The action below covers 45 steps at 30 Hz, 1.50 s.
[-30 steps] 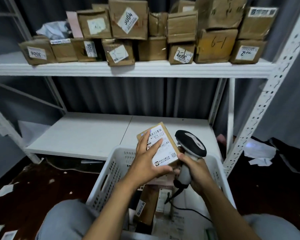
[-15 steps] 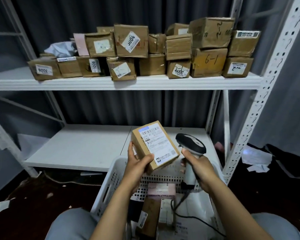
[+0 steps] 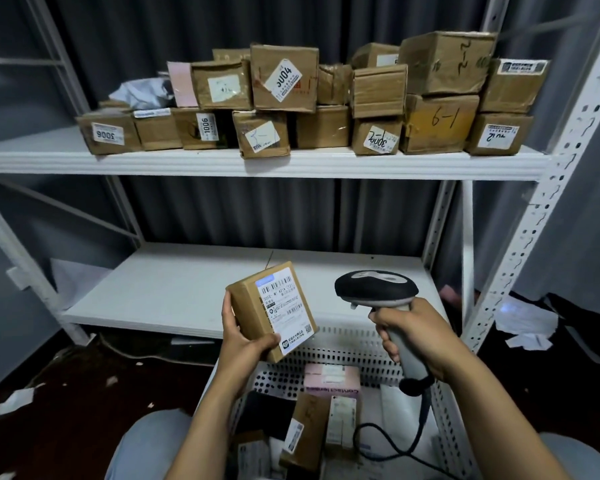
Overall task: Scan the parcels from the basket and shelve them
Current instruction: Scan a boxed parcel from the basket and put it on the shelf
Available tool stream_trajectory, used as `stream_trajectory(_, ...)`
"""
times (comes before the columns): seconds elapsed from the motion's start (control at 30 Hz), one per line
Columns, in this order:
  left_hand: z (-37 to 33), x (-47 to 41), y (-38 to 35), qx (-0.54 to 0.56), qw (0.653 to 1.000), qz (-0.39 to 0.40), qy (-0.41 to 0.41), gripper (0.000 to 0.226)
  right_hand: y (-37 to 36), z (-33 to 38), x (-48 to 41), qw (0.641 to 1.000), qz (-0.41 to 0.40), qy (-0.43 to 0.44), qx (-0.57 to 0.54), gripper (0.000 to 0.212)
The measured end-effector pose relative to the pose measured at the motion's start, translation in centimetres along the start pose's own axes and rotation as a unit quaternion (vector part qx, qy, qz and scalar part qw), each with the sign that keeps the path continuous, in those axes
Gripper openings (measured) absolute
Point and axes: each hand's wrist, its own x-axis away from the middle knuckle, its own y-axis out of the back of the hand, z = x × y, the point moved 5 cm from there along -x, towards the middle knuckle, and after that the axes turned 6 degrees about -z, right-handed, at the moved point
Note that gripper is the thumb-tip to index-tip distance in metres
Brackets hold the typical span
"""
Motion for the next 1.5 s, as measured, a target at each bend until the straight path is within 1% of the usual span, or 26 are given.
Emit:
stream_trajectory(0.2, -0.5, 0.4, -0.2, -0.020, 0.999, 0.024, -0.012, 0.116, 0.0, 0.7, 0.3, 0.999, -0.018, 0.018, 0.030, 0.030)
stream_trajectory(0.5, -1.4, 1.2, -0.9, -0.061, 0.996, 0.058, -0.027, 0.115, -0.5, 1.4, 0.4, 0.998, -0.029, 0.019, 0.045, 0.028)
stream_trajectory(0.67, -1.6, 1.1, -0.5, -0.058, 0.997, 0.048, -0.028, 0.111, -0.8, 1.7, 0.5, 0.998, -0.028, 0.018, 0.047, 0.026)
stream_trajectory(0.73, -1.8, 1.1, -0.3, -0.053, 0.997, 0.043, -0.027, 0.105, -0.9, 1.9, 0.6, 0.999, -0.030, 0.020, 0.039, 0.026)
stream_trajectory(0.8, -1.9, 1.0, 0.0, -0.034, 0.999, 0.034, -0.022, 0.093, -1.0, 2.2, 0.5, 0.999, -0.035, 0.027, 0.022, 0.022)
stream_trajectory(0.97, -2.4, 0.0, 0.9, 0.046, 0.998, 0.007, 0.035, 0.048, -2.4, 3.2, -0.1, 0.998, -0.038, 0.035, -0.028, 0.006)
stream_trajectory(1.03, -3.3, -0.3, 1.3, 0.086, 0.995, -0.009, 0.056, 0.040, -3.6, 3.7, -0.4, 0.998, -0.020, 0.042, -0.030, 0.005)
stream_trajectory(1.1, -4.5, -0.6, 2.0, 0.121, 0.991, -0.020, 0.060, 0.033, -5.0, 4.2, -0.7, 0.998, -0.005, 0.055, -0.017, 0.008)
stream_trajectory(1.2, -6.3, -1.2, 3.3, 0.140, 0.988, -0.024, 0.058, 0.031, -7.4, 5.2, -1.1, 0.998, 0.015, 0.067, -0.008, 0.012)
stream_trajectory(1.33, -8.7, -2.3, 5.4, 0.142, 0.989, -0.019, 0.044, 0.030, -11.3, 7.1, -2.0, 0.995, 0.040, 0.074, -0.049, 0.017)
stream_trajectory(1.43, -10.6, -3.0, 6.7, 0.113, 0.994, 0.001, 0.007, 0.027, -14.4, 8.9, -2.7, 0.993, 0.053, 0.083, -0.071, 0.019)
stream_trajectory(1.5, -11.9, -3.7, 8.0, 0.074, 0.997, -0.007, -0.032, 0.032, -16.5, 10.1, -3.3, 0.991, 0.059, 0.087, -0.082, 0.021)
